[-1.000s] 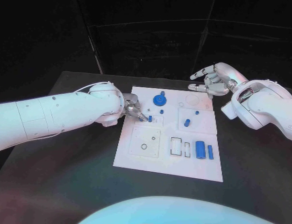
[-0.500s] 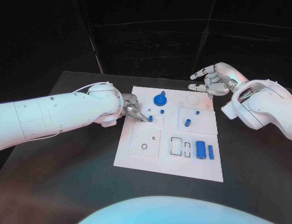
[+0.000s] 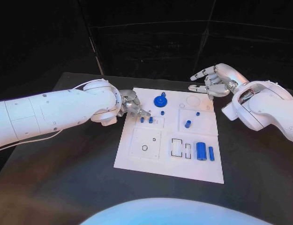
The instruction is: Assemble the parts on the task board
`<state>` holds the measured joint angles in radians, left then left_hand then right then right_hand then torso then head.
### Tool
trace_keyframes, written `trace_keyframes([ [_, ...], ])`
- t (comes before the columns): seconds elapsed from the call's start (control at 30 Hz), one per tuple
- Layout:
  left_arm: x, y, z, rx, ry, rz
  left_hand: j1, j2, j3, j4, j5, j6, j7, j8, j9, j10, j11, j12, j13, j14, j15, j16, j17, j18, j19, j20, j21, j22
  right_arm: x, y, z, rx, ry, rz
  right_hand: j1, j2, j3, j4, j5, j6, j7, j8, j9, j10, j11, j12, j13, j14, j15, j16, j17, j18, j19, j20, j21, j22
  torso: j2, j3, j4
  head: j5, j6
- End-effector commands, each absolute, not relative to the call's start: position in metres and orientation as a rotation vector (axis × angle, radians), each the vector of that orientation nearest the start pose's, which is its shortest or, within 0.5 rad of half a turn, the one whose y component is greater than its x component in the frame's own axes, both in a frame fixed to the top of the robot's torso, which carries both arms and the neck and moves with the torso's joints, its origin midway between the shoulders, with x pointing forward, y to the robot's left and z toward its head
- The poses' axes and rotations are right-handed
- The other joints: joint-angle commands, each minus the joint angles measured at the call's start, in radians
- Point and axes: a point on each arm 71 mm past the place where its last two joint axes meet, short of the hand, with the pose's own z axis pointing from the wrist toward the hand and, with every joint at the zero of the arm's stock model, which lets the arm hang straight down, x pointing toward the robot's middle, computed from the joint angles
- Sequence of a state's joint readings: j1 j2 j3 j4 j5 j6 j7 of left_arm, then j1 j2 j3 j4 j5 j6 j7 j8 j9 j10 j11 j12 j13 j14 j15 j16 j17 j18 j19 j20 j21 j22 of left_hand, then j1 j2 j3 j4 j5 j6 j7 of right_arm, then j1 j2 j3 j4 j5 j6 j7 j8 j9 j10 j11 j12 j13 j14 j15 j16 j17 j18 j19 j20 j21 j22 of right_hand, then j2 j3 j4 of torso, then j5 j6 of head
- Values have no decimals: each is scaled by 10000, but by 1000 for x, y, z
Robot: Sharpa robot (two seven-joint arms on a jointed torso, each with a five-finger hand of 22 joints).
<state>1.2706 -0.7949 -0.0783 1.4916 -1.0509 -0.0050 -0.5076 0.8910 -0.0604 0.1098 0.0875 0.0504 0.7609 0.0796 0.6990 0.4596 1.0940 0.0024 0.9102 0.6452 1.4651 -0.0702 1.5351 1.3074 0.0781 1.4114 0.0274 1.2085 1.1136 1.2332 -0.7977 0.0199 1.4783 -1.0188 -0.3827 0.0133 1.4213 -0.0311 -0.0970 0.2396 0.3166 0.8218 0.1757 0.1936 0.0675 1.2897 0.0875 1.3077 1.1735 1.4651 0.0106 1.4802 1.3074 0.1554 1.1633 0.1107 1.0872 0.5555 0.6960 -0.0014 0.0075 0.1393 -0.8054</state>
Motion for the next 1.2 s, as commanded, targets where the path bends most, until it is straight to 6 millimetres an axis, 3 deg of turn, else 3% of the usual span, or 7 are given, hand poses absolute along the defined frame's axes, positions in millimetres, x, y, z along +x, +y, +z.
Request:
trace_keyframes([
  [0.03, 496, 205, -196, -3882, 21238, -5524, 250, 14, -326, 92, -30, -421, 238, -398, -282, -441, 214, -415, -297, 781, 213, -258, 1691, 267, -218, 158, -488, -548, 508, -193, -144, 2293, 15707, 9547, 5, 96, -77, 6, 59, -45, -14, 57, 7, 48, -23, 29, 11, 599, -59, -56, 597, 132, -55, -24, -58, -1, -1, -6, 3, -32, 23],
  [0.13, 498, 205, -192, -3911, 20939, -6097, 697, 128, -573, 117, -53, -627, 429, -649, -527, -731, 393, -662, -505, 621, 372, -603, 1216, 402, -504, 315, -1104, -1212, 508, -193, -144, 2299, 15709, 9541, 5, 96, -77, 6, 59, -45, -14, 57, 7, 48, -23, 29, 11, 599, -59, -56, 597, 132, -55, -24, -58, -1, 2, 3, 0, -75, 39],
  [0.27, 501, 197, -188, -3644, 20618, -7227, 1788, 505, -588, -138, -54, -883, 695, -878, -801, -1907, 663, -1363, -954, -769, 630, -2945, -1699, 955, -2144, 587, -4125, -4347, 508, -193, -144, 2310, 15698, 9532, 3, 101, -79, 7, 61, -46, -15, 58, 7, 60, -23, 40, 27, 600, -59, -55, 601, 130, -51, -24, -54, 8, 4, 6, 3, -134, 80],
  [0.5, 510, 172, -178, -2460, 19076, -9584, 4219, 1030, 157, -1277, 13, -587, 715, -1464, -1448, -3190, 875, -2738, -1991, -2595, 831, -5603, -4607, 1027, -2704, 852, -5205, -5038, 509, -192, -144, 2304, 15680, 9551, 15, 130, -72, 4, 73, -44, -17, 62, 7, 49, -25, 29, 8, 598, -60, -61, 591, 131, -51, -25, -60, 1, 6, -1, -14, -184, 154],
  [0.57, 515, 164, -174, -1659, 18285, -10056, 4421, 825, 412, -1480, 25, 197, 715, -2476, -2284, -2503, 1048, -3806, -3080, -2592, 1024, -5726, -4836, 1095, -2584, 847, -5510, -5289, 509, -192, -144, 2297, 15680, 9562, 15, 130, -72, 4, 73, -44, -17, 62, 7, 49, -25, 29, 8, 598, -60, -61, 591, 131, -51, -25, -60, 1, 9, -2, -29, -227, 194],
  [1.0, 528, 144, -190, 1585, 17725, -8963, 4493, 29, 344, -1884, -42, 901, 704, -3791, -3299, -1962, 887, -4855, -4343, -712, 761, -3213, -2608, 1044, -1401, 784, -5044, -5148, 509, -188, -144, 2228, 15695, 9628, 23, 143, -68, 1, 77, -42, -18, 65, 7, 55, -26, 34, 15, 601, -61, -55, 606, 129, -47, -25, -58, 7, 28, 1, -36, -358, 285],
  [1.2, 530, 139, -202, 2539, 18422, -8045, 4478, -14, 270, -1830, -33, 1268, 632, -4078, -3549, -1657, 790, -5028, -4686, 51, 640, -2190, -1541, 666, -225, 638, -2873, -2949, 508, -186, -144, 2139, 15681, 9613, 37, 158, -62, -6, 83, -40, -19, 68, 8, 58, -28, 36, 17, 603, -62, -53, 611, 128, -41, -26, -55, 15, 15, 4, -22, -380, 262],
])
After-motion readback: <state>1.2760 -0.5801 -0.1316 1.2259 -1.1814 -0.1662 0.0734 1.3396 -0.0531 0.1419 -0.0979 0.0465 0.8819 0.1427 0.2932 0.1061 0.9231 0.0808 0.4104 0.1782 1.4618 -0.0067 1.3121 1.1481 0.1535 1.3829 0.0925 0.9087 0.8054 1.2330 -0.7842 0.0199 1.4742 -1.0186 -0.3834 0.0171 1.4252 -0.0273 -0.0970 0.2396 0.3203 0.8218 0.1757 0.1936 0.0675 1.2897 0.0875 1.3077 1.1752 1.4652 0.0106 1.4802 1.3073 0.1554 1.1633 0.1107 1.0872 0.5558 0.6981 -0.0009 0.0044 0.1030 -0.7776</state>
